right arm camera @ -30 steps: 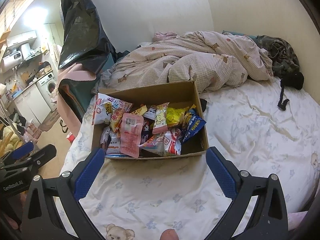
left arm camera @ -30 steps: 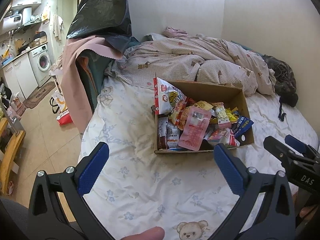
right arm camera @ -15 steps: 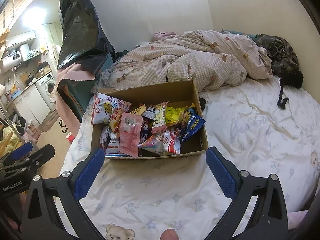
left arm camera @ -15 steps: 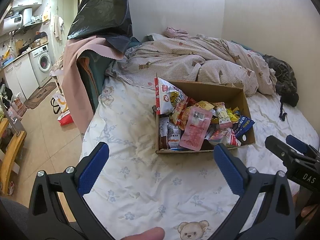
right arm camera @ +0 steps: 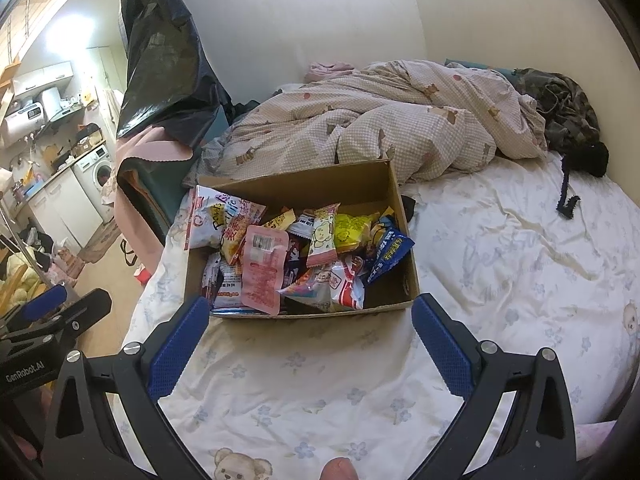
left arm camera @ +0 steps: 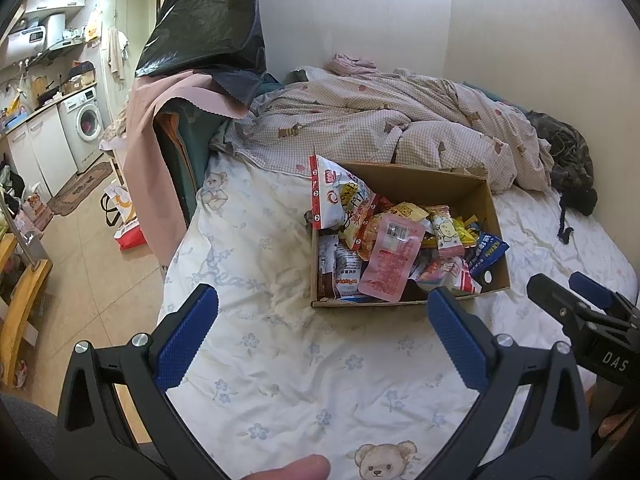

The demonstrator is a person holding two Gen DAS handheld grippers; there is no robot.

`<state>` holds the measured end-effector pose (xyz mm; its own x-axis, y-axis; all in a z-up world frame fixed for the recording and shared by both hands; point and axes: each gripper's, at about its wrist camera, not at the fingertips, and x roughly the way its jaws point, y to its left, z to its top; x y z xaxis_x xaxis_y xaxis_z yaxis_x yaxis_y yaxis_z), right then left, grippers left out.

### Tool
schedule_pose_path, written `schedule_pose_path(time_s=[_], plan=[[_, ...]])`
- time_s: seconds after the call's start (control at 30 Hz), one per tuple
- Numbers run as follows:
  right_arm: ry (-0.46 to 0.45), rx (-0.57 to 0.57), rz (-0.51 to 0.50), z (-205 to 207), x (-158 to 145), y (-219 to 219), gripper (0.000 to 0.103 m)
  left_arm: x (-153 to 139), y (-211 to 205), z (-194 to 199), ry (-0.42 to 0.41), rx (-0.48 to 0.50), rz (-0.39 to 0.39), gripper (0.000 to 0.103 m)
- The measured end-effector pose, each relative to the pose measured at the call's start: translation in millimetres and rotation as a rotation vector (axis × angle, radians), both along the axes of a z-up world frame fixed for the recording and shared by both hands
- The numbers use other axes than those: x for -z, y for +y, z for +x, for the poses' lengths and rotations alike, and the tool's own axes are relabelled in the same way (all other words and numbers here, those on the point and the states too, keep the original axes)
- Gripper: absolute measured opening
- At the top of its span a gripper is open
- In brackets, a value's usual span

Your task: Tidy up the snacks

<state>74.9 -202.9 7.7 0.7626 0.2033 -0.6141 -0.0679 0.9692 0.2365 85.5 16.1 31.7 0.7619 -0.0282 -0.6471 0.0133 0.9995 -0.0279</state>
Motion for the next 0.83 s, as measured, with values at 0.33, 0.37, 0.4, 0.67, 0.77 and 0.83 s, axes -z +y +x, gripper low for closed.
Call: schedule_pose_path(time_s=[0.33, 0.37, 0.4, 0.67, 0.77, 0.83], plan=[[0.006, 0.003, -0.004, 0.3, -0.1, -0.2, 0.103, 1.0, -1.8, 1.1, 0.007, 0.000, 0.005, 0.103], [0.008, 0.003, -0.003, 0.5, -0.1, -0.4, 0.103, 1.1, -1.8, 1.1, 0.007, 0.000, 0.004, 0.103], [0.008, 0.003, -0.004, 0.5, -0.2, -0.4, 0.103, 1.2, -1.9, 1.1, 0.008, 0.000, 0.003, 0.103], [0.003, -0.004, -0.015, -0.3, 0.6, 2.1, 0.103, 1.4, -1.7, 0.6, 0.010, 0.003, 0.002, 0.103], [0.005, -0.003, -0.013, -0.3, 0.2, 2.4, 0.103, 1.2, -0.9, 0.1, 0.011, 0.007, -0.004, 0.103], [0.004, -0.003, -0.014, -0.2, 0.3, 2.4, 0.103, 1.4, -0.8, 0.0, 0.010, 0.008, -0.003, 0.103]])
